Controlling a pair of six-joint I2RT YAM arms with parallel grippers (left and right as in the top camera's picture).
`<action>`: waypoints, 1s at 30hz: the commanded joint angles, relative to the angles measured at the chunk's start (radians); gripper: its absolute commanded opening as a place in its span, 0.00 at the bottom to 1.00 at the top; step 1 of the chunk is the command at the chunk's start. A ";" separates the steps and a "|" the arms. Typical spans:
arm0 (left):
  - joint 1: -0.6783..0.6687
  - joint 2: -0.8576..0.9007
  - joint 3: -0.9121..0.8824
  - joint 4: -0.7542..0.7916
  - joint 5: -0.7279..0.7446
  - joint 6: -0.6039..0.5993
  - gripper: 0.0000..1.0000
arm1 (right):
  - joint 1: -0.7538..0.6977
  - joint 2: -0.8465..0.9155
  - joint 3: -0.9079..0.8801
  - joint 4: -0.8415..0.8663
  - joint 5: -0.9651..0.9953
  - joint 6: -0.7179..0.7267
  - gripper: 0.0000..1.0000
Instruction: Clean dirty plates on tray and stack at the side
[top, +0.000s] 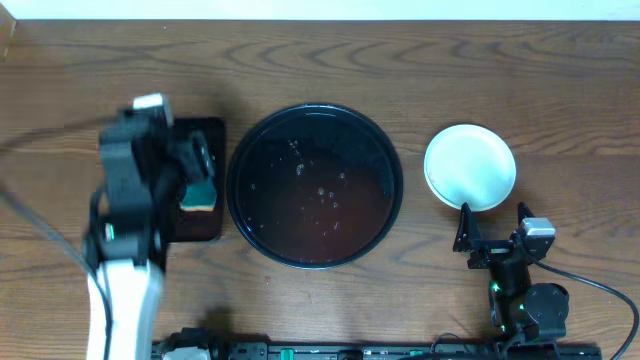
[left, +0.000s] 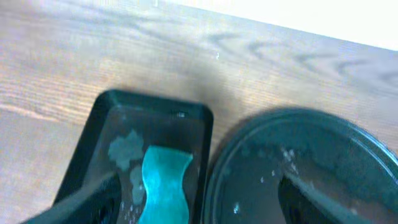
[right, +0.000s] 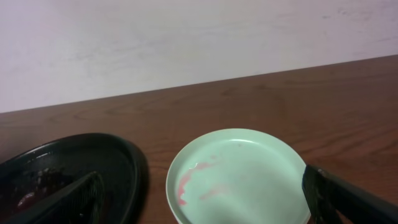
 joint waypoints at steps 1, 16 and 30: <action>-0.001 -0.183 -0.171 0.071 0.021 -0.009 0.81 | -0.006 -0.005 -0.002 -0.004 -0.013 -0.010 0.99; -0.033 -0.867 -0.774 0.405 0.013 -0.008 0.81 | -0.006 -0.005 -0.002 -0.004 -0.012 -0.010 0.99; -0.032 -1.031 -0.922 0.386 0.006 0.007 0.81 | -0.006 -0.005 -0.002 -0.004 -0.012 -0.010 0.99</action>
